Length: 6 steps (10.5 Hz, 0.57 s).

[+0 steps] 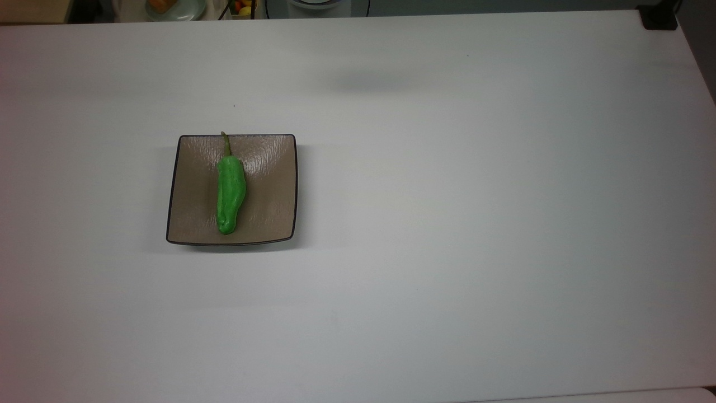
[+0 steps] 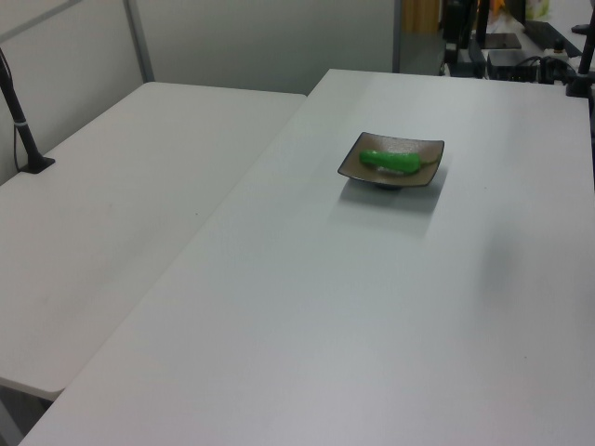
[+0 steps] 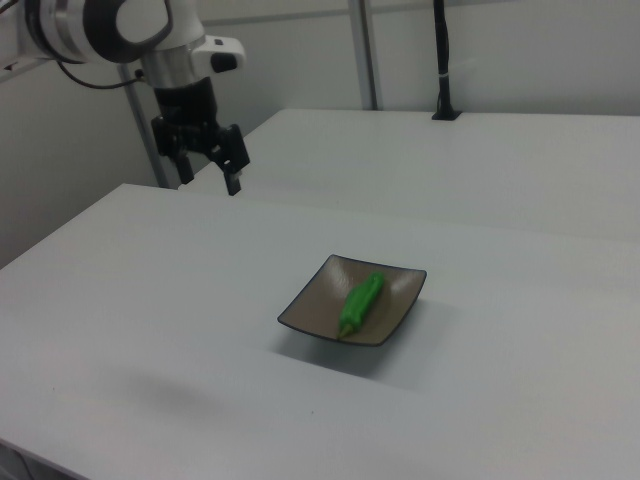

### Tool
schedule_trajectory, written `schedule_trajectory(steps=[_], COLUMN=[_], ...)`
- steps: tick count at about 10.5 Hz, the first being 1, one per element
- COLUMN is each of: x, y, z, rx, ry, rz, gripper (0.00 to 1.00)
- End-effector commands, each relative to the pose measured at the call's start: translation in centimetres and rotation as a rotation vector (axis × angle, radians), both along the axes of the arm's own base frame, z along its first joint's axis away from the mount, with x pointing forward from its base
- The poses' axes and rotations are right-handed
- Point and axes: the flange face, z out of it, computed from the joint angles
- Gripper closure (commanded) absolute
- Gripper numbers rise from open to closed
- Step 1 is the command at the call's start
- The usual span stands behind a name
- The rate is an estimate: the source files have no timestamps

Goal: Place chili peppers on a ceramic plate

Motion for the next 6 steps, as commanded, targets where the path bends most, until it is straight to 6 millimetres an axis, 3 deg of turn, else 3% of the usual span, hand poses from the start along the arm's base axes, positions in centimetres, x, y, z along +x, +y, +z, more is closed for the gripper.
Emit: schedule_trajectory(steps=[1,6], x=[0.08,1.03], y=[2.08,2.82], z=[-2.41,-3.27], rx=[0.027,0.035], ry=[-0.057,-0.076], rz=[0.001,0.013], gripper=[0.00,0.00])
